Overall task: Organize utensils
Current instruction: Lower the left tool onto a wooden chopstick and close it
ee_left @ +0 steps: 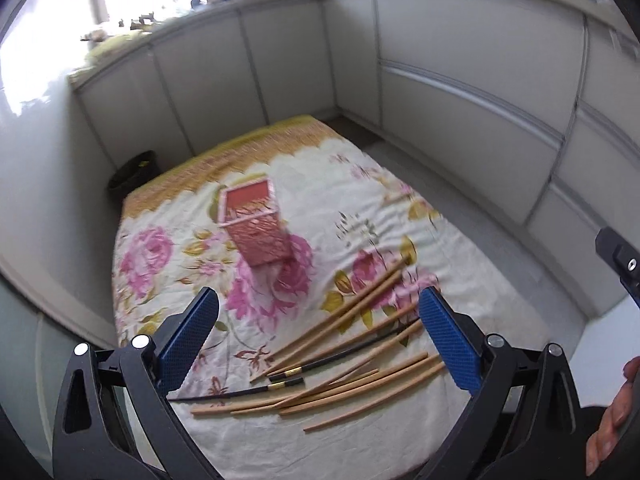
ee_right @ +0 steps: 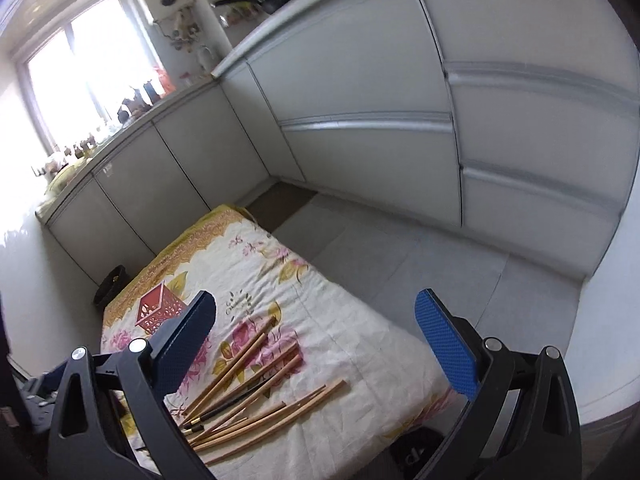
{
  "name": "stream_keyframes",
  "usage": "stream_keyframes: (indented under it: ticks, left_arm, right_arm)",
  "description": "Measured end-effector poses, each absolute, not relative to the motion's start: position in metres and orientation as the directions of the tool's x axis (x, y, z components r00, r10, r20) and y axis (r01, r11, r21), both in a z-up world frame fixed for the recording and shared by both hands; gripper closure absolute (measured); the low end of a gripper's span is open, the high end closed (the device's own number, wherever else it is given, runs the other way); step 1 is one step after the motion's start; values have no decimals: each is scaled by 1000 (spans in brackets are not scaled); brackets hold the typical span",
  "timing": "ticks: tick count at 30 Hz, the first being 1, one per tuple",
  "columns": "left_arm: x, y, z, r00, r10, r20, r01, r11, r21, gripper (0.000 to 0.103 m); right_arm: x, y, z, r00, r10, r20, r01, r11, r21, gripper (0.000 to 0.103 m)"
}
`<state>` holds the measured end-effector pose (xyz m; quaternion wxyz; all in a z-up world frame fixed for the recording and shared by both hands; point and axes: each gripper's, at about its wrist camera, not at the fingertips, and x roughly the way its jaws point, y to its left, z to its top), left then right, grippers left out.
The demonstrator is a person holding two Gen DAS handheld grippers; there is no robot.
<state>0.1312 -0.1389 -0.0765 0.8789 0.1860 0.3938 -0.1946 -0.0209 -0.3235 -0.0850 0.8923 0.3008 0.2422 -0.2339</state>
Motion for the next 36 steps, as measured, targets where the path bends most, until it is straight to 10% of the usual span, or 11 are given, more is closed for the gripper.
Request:
stream_keyframes:
  ticks: [15,32,36]
  left_arm:
    - [269,-236,-181,55,-139,-989,739,671,-53,12]
    - [284,-280,-235,-8,-23,-1000,799,600,-20,90]
    - [276,-279,-234,41,-46,-998,798,602,5,91]
  right_arm:
    - [26,-369,-142,743,57,-667,546,524,654,6]
    - [39,-371,-147,702,89,-707,560,544,625,6]
    - [42,-369,-148,692,82,-717,565,557,609,6]
